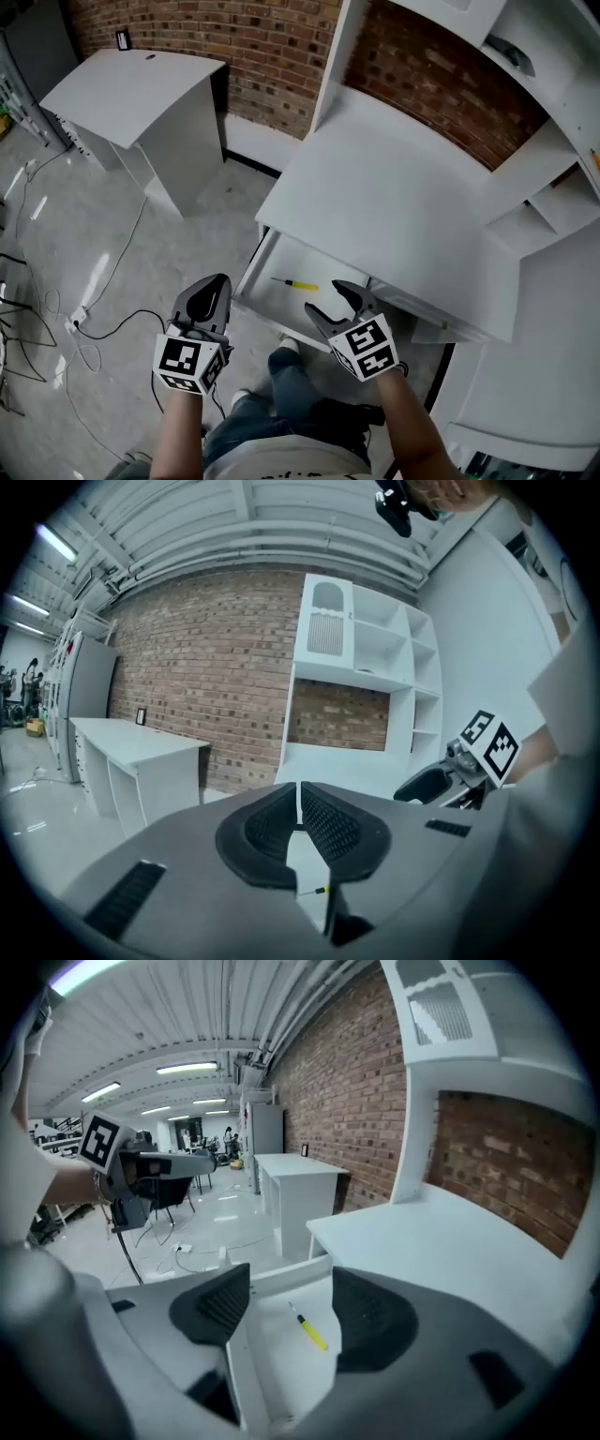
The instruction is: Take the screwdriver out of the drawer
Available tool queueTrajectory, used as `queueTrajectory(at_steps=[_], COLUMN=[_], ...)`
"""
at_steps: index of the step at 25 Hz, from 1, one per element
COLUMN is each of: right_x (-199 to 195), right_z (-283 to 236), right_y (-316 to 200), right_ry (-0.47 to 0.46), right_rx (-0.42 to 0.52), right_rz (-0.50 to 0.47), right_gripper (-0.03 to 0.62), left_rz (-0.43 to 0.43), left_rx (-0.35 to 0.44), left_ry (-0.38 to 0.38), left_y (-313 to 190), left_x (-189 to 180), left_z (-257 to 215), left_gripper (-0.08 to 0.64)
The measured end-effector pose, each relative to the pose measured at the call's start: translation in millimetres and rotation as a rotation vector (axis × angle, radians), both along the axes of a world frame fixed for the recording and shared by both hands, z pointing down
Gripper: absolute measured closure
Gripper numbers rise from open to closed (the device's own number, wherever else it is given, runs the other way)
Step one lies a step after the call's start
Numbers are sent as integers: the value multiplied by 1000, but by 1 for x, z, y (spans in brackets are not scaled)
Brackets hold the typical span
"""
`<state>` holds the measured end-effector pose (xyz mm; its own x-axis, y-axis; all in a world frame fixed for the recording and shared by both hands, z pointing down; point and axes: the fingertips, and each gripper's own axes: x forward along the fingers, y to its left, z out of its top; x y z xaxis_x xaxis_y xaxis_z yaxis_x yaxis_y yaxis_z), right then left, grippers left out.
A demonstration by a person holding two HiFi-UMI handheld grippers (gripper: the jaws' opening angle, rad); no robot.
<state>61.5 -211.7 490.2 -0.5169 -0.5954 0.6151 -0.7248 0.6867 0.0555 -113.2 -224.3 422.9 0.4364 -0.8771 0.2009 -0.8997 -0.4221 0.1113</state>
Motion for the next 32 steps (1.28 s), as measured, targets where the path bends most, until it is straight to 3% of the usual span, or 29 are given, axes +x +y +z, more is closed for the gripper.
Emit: queueTrajectory(at_steps=[5, 12, 17, 25, 32], right_x=[0, -4, -4, -4, -4], right_z=[74, 175, 241, 307, 312], right_y=[-35, -54, -66, -76, -70], right_ry=[80, 229, 323, 489, 473], right_rx=[-128, -280, -354, -392, -396], right_rz=[-129, -328, -356, -442, -433], right_gripper=[377, 414, 428, 447, 517], left_rz=[-34, -77, -80, -37, -26], left_rx=[-88, -210, -260, -269, -274], left_ry=[-32, -40, -40, -56, -48], left_y=[-33, -63, -69, -84, -78], left_x=[15, 26, 26, 21, 20], left_z=[36, 85, 115, 141, 143], left_gripper=[535, 546, 546, 546, 546])
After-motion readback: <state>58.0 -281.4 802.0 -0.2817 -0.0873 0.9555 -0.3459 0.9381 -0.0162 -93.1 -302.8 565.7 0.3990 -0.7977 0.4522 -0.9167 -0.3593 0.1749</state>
